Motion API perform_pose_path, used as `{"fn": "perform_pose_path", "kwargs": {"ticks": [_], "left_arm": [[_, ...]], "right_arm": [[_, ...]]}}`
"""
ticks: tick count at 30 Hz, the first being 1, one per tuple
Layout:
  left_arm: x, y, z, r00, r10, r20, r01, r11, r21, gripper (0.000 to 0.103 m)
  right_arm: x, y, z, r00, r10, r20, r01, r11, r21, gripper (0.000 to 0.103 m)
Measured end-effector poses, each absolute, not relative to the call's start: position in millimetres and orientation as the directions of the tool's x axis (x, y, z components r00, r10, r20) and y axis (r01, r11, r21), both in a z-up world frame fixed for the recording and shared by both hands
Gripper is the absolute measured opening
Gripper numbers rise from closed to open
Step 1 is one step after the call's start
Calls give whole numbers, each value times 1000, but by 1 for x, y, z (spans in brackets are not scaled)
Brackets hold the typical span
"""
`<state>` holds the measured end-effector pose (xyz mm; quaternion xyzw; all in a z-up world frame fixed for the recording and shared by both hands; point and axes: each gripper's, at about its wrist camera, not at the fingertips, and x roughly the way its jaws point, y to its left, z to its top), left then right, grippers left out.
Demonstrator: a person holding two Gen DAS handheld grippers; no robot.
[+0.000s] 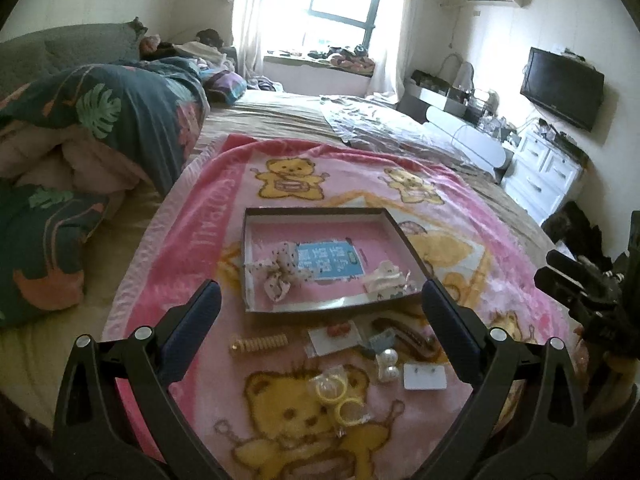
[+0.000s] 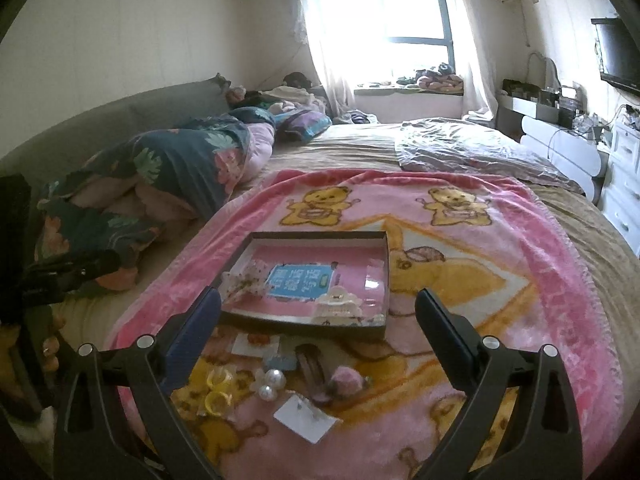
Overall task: Organize jewelry
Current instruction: 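Lift both tools up and away from the box, then grasp the bag of yellow rings with the left tool while the right tool grasps the pink pom-pom clip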
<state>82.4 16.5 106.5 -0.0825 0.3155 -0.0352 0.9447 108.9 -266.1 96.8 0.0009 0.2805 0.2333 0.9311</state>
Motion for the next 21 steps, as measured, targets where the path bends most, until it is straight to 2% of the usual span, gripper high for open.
{"fn": "perform_pose_path", "kwargs": {"ticks": [21], "left_arm": [[58, 1, 39, 710, -130, -692, 8, 984, -177, 94]], "right_arm": [[81, -273, 36, 649, 415, -637, -456, 883, 111, 97]]}}
